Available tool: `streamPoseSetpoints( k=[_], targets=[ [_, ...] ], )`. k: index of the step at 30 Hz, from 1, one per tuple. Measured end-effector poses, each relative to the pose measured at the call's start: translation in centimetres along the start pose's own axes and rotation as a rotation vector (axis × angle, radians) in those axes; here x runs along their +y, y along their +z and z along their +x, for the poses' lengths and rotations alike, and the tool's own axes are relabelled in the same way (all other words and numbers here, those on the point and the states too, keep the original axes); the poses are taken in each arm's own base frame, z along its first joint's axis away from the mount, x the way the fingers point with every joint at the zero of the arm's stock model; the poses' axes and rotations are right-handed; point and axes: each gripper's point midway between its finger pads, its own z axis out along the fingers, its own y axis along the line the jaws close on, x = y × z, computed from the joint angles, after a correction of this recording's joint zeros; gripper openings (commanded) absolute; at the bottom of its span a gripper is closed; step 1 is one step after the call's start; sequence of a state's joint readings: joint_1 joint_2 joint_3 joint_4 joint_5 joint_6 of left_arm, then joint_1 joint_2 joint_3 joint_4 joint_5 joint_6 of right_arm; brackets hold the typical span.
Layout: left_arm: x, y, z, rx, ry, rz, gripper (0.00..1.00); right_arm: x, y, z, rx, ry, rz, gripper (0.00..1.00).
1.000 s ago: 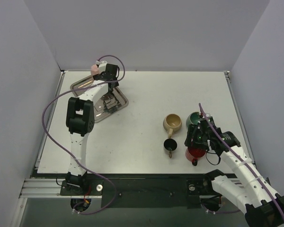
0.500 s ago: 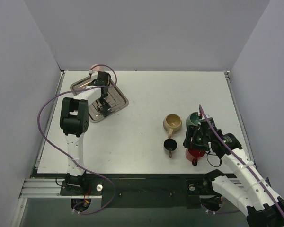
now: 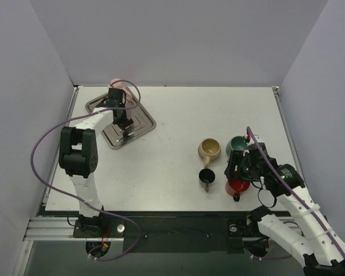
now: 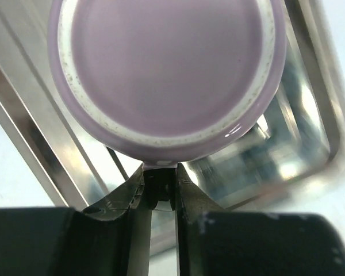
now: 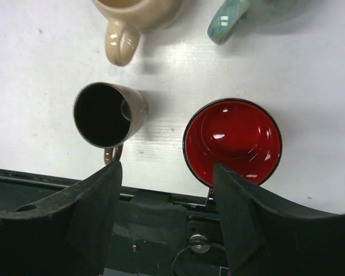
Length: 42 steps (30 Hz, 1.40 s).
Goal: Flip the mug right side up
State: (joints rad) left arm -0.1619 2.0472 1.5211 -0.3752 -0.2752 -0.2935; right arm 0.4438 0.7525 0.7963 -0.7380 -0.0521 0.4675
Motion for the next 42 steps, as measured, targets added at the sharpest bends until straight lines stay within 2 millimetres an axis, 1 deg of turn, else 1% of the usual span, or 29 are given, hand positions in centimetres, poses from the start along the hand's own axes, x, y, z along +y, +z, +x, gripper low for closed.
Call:
streamPoseSetpoints(
  k=[2,3,5,8,10,11,12,15,16,18,19,20,22,24,25,26,27,29,30,31,32,35,37,40,41,42],
  targets=[
    [-1.0,-3.2,0.6,0.034,0.026,0.114,0.00,0.4,-1.4,-1.2,-0.047,-0.013,-0.003,0.70],
    [-1.6,-5.3,0.5,0.044,0.038,0.184,0.00,0.7,-2.3,-2.0,-0.078,-0.019,-0.009,0.75],
    [-3.1,-9.4,-0.3,0.038,0.050,0.319,0.00,1.6,-4.0,-3.7,-0.148,-0.035,-0.042,0.80],
    [-5.8,-17.9,-2.1,-0.033,0.089,0.561,0.00,4.5,-6.3,-6.1,-0.265,-0.048,-0.162,0.84],
    [-7.6,-23.8,-2.5,-0.092,0.142,0.707,0.00,7.4,-7.4,-7.8,-0.343,-0.037,-0.290,0.85],
    [-8.4,-26.3,-2.3,-0.111,0.166,0.768,0.00,9.1,-7.9,-8.7,-0.378,-0.030,-0.363,0.85],
    [-9.6,-29.5,-1.9,-0.131,0.199,0.852,0.00,10.5,-8.2,-9.5,-0.405,-0.024,-0.419,0.85],
    [-12.1,-38.2,0.5,-0.138,0.283,1.096,0.00,16.1,-9.5,-12.0,-0.485,-0.020,-0.618,0.86],
    [-12.5,-40.3,1.2,-0.125,0.297,1.157,0.00,18.2,-10.0,-12.7,-0.509,-0.025,-0.684,0.86],
    [-12.9,-44.1,2.3,-0.103,0.316,1.265,0.00,21.9,-10.9,-13.1,-0.530,-0.045,-0.799,0.86],
    [-12.8,-45.3,2.6,-0.095,0.318,1.295,0.00,23.2,-11.1,-13.2,-0.534,-0.053,-0.834,0.85],
    [-12.8,-46.5,3.0,-0.089,0.326,1.319,0.00,25.0,-11.5,-13.1,-0.541,-0.065,-0.886,0.85],
    [-12.8,-47.5,3.7,-0.074,0.332,1.338,0.00,27.0,-12.2,-13.0,-0.556,-0.076,-0.951,0.82],
    [-12.9,-48.0,4.5,-0.042,0.339,1.351,0.00,28.4,-13.4,-13.2,-0.584,-0.081,-1.010,0.79],
    [-13.0,-48.1,5.0,-0.019,0.338,1.353,0.00,28.8,-14.0,-13.5,-0.601,-0.075,-1.031,0.74],
    [-13.2,-48.1,5.1,-0.015,0.339,1.356,0.00,28.9,-14.3,-13.6,-0.613,-0.071,-1.039,0.67],
    [-13.3,-48.2,5.0,-0.017,0.336,1.359,0.00,28.9,-14.5,-13.9,-0.626,-0.066,-1.045,0.62],
    [-13.4,-48.4,4.7,-0.029,0.330,1.368,0.00,28.9,-14.8,-14.4,-0.647,-0.053,-1.044,0.43],
    [-13.5,-48.6,4.6,-0.035,0.331,1.374,0.00,28.8,-14.8,-14.6,-0.659,-0.051,-1.039,0.28],
    [-13.6,-48.8,4.6,-0.040,0.333,1.384,0.00,28.7,-14.8,-14.7,-0.668,-0.050,-1.032,0.20],
    [-13.7,-49.0,4.6,-0.044,0.338,1.397,0.00,28.5,-14.7,-15.1,-0.682,-0.043,-1.015,0.09],
    [-14.0,-49.6,4.5,-0.027,0.315,1.422,0.00,28.2,-14.9,-15.7,-0.732,-0.055,-0.996,0.00],
    [-14.1,-49.7,4.7,-0.017,0.310,1.437,0.00,27.9,-15.1,-15.6,-0.754,-0.079,-0.986,0.00],
    [-14.5,-49.2,5.0,-0.017,0.317,1.447,0.00,27.5,-14.6,-15.4,-0.762,-0.111,-0.947,0.00],
    [-14.5,-49.0,5.1,-0.013,0.319,1.447,0.10,27.5,-14.4,-15.4,-0.761,-0.122,-0.937,0.00],
    [-14.6,-48.8,5.3,-0.010,0.320,1.446,0.50,27.4,-14.1,-15.2,-0.757,-0.136,-0.926,0.00]
  ],
)
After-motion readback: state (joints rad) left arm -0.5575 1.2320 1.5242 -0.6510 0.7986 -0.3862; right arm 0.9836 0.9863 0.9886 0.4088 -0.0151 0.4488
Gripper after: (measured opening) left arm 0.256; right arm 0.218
